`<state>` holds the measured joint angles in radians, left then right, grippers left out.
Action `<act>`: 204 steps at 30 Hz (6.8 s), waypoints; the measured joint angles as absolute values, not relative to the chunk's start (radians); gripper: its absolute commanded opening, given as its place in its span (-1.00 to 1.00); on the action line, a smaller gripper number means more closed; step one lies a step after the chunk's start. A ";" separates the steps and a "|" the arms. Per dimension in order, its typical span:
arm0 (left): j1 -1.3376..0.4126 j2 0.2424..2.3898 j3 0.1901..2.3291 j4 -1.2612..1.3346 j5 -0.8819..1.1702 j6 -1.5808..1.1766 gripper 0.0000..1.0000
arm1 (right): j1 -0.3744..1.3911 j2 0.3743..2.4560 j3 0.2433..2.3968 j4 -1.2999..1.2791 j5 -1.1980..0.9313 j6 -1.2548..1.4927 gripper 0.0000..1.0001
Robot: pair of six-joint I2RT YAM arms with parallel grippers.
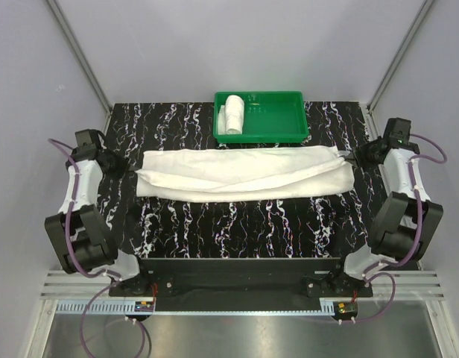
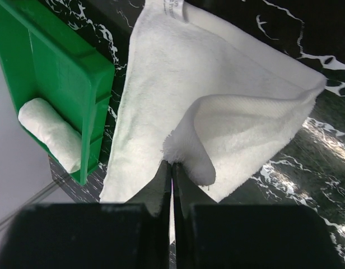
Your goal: Roll the towels
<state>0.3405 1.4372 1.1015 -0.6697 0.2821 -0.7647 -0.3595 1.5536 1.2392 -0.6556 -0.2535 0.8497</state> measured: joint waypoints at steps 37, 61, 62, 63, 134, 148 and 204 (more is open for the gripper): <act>0.346 2.100 1.906 -0.853 0.208 -0.770 0.24 | -0.262 2.178 2.114 -0.864 -0.104 0.748 0.83; 0.244 1.591 1.045 -0.676 0.089 -0.655 0.26 | -0.263 1.701 1.196 -0.654 -0.121 0.575 0.80; 0.243 1.592 1.044 -0.669 0.088 -0.659 0.27 | -0.263 1.695 1.196 -0.654 -0.121 0.573 0.80; 0.241 1.592 1.042 -0.657 0.085 -0.663 0.29 | -0.263 1.690 1.196 -0.651 -0.122 0.572 0.80; 0.123 1.570 0.895 -0.543 -0.041 -0.756 -1.00 | -0.398 1.771 1.069 -0.444 -0.180 0.633 -1.00; 0.002 1.516 0.826 -0.537 -0.026 -0.775 -0.88 | -0.193 1.584 1.470 -0.727 -0.011 0.564 -1.00; 0.001 1.251 0.953 -0.635 0.020 -0.530 0.21 | 0.816 1.506 1.314 -0.594 0.173 0.703 0.82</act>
<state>0.0013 1.2510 0.9531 -0.6350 0.0196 -0.5301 0.8162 1.5059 1.3140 -0.5938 0.1734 0.7029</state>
